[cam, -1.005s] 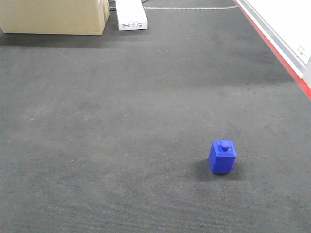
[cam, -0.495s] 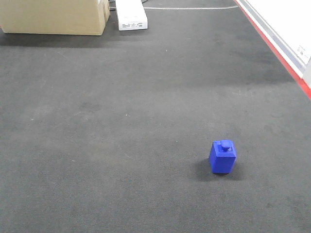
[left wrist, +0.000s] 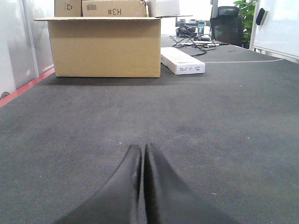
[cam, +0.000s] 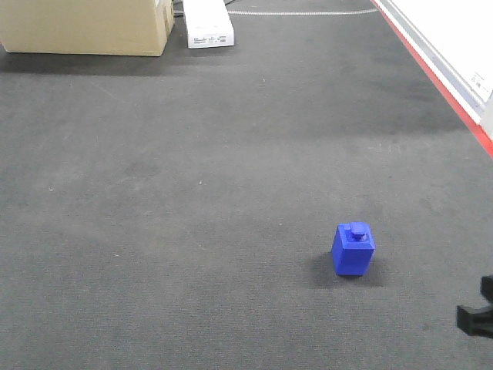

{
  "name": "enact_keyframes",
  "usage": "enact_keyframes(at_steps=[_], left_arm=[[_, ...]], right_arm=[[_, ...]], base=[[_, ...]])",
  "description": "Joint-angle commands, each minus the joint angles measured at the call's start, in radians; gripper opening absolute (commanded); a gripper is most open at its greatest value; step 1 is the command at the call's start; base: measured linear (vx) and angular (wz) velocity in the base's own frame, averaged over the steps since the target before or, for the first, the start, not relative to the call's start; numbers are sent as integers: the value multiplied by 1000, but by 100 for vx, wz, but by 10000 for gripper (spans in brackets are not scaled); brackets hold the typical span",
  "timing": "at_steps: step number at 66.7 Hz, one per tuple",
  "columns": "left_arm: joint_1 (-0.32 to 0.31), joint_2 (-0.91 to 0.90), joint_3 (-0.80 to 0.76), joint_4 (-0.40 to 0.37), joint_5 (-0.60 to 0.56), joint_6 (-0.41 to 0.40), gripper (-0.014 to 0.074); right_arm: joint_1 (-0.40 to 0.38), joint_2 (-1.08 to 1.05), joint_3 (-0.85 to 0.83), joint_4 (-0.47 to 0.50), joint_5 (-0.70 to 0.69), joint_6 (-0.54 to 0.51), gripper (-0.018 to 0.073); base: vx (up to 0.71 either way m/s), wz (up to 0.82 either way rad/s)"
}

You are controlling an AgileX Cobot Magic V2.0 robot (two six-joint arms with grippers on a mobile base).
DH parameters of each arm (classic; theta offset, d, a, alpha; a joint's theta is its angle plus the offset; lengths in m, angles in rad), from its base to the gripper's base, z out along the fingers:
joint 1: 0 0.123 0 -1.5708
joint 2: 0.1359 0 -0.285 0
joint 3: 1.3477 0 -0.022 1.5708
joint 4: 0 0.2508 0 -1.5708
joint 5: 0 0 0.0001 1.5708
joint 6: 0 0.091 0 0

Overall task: Pour parts from conveyor to right shelf
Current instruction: 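Move the right gripper toward the blue block on the conveyor, then lower the right gripper over the blue block and close on it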

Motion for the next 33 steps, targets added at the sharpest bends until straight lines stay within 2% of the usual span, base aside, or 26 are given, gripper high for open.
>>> enact_keyframes(at_steps=[1, 9, 15, 33], left_arm=[[-6, -6, -20, -6, -72, -7, -6], [-6, -6, -20, -6, -72, -7, -6], [-6, -6, -20, -6, -72, -7, -6], [-6, -6, -20, -6, -72, -7, -6]], right_arm=[[-2, 31, -39, 7, -73, 5, -8], [-2, 89, -74, -16, -49, 4, 12], [-2, 145, -130, -16, 19, -1, 68], [14, 302, -293, -22, 138, -3, 347]], base=[[0, 0], [0, 0], [0, 0], [0, 0]])
